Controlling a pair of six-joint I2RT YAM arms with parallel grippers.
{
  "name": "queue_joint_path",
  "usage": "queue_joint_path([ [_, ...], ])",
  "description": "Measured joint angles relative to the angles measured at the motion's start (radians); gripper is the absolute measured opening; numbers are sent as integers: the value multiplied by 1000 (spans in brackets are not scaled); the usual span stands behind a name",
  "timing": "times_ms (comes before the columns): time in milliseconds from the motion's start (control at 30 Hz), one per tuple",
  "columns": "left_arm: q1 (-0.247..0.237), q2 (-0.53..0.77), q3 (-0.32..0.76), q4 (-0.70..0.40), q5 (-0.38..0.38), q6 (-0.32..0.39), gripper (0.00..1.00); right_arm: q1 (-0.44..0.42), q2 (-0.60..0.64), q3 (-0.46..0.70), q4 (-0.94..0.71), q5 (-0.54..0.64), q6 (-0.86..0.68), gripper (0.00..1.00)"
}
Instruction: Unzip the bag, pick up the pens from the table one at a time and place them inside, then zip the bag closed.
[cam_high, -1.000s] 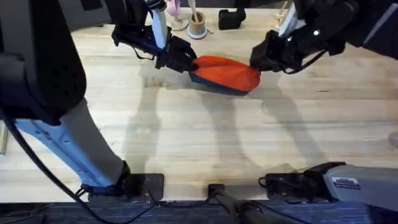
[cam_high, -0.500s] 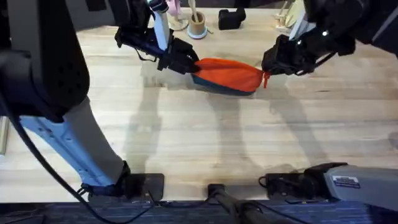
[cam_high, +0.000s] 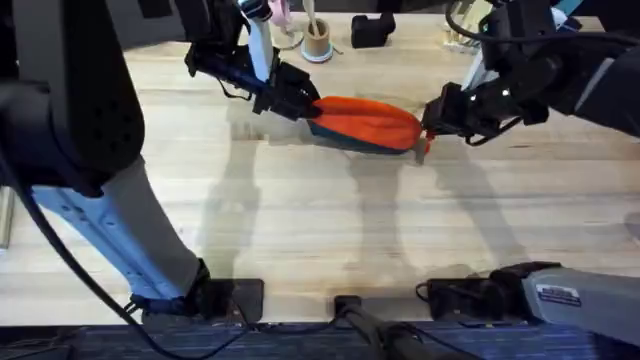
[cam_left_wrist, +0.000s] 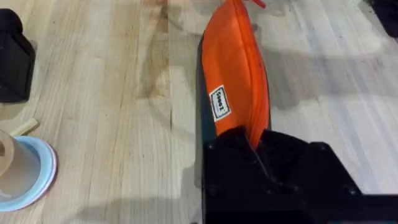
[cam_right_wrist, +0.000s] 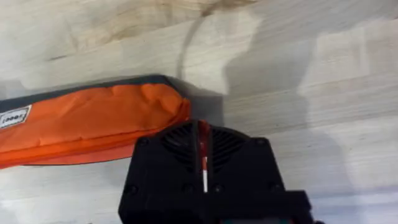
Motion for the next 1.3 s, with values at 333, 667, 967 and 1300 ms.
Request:
queue_joint_path([
  [333, 33, 0, 0, -3, -50, 0, 42, -43, -68, 32, -71, 157, -9, 953],
  [667, 44, 0, 0, -3, -62, 0, 61, 6, -259, 99, -133, 203, -36, 997],
  [967, 47, 0, 0, -3, -83, 0, 164, 23, -305, 99, -161, 208, -38, 997],
  [1300, 46, 0, 0, 1, -57, -1, 993, 23, -304, 99, -175, 210, -38, 997],
])
